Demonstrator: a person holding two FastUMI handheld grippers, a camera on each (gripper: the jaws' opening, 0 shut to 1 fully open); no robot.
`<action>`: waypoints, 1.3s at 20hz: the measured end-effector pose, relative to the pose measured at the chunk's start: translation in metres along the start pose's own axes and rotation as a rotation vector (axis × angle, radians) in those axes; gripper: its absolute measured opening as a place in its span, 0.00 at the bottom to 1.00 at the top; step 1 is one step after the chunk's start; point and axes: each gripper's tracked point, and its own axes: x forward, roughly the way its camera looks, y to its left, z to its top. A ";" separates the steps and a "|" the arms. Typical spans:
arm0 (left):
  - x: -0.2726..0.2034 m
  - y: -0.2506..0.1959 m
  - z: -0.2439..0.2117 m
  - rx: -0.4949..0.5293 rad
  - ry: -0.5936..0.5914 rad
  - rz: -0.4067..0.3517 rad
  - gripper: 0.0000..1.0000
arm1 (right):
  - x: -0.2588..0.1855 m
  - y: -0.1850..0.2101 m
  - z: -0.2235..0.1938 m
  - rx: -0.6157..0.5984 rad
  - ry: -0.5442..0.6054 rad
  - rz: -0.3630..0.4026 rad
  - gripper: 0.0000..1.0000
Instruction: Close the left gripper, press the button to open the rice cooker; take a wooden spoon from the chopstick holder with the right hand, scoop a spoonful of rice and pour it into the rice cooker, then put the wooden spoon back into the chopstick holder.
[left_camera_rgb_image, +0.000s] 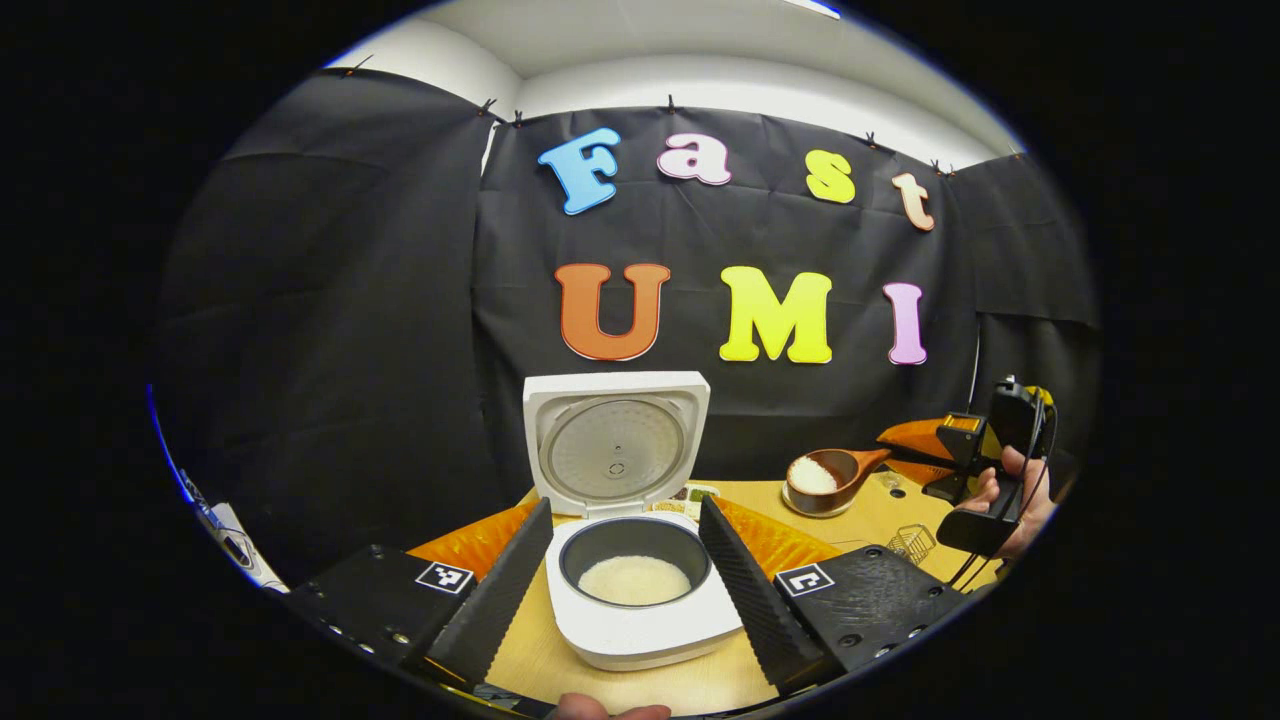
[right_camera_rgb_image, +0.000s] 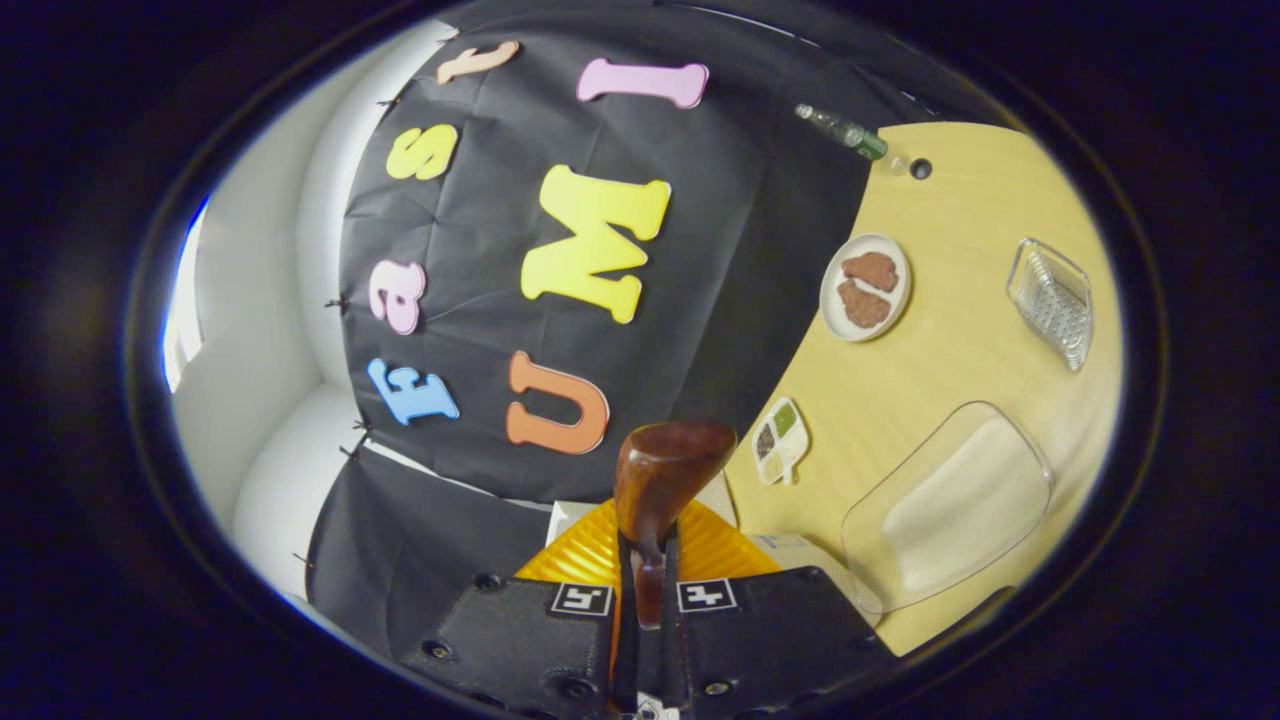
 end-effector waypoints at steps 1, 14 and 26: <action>-0.002 0.000 0.001 0.000 -0.013 -0.019 0.94 | 0.009 0.006 -0.008 -0.026 0.018 -0.004 0.10; -0.028 0.064 -0.003 -0.015 -0.093 0.004 0.94 | 0.100 0.021 -0.100 -0.509 0.196 -0.171 0.11; -0.028 0.080 -0.008 -0.080 -0.095 0.052 0.94 | 0.114 0.033 -0.146 -1.004 0.247 -0.182 0.11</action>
